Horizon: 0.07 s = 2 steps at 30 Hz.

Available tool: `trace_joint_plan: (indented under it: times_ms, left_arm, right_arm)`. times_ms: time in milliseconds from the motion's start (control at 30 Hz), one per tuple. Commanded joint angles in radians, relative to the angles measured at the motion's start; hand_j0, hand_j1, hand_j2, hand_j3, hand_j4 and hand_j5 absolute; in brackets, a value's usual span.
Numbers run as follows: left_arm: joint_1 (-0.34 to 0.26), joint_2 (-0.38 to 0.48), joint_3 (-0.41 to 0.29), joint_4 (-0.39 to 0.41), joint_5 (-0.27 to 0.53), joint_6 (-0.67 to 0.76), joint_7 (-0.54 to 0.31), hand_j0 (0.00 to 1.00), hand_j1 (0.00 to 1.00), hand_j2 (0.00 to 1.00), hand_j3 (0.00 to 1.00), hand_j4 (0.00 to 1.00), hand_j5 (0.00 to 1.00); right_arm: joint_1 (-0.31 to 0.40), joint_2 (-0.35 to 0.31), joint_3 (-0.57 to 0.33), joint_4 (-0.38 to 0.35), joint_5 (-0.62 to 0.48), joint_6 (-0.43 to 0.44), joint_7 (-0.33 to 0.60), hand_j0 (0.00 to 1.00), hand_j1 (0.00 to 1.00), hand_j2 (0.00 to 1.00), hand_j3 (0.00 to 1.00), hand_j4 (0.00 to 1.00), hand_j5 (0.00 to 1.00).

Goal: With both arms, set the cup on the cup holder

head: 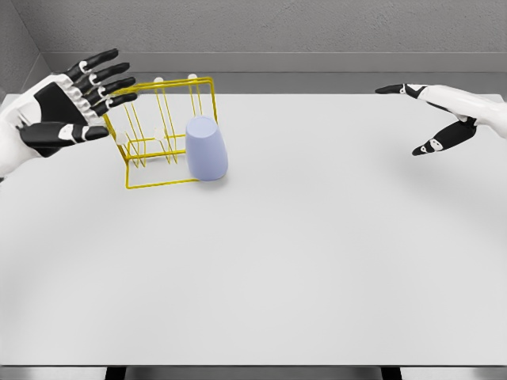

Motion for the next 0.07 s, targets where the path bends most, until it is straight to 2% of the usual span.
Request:
trace_joint_plan:
  times_ms: [0, 33]
  left_arm:
    - [0.002, 0.040, 0.024, -0.024, 0.076, 0.020, 0.000, 1.00, 1.00, 1.00, 1.00, 1.00, 1.00]
    - [0.011, 0.040, 0.024, -0.024, 0.076, 0.020, 0.000, 1.00, 1.00, 1.00, 1.00, 1.00, 1.00]
  right_arm:
    - [0.000, 0.000, -0.001, 0.000, -0.008, 0.002, 0.000, 1.00, 1.00, 1.00, 1.00, 1.00, 1.00]
    - [0.000, -0.002, -0.001, 0.000, -0.008, 0.002, 0.000, 1.00, 1.00, 1.00, 1.00, 1.00, 1.00]
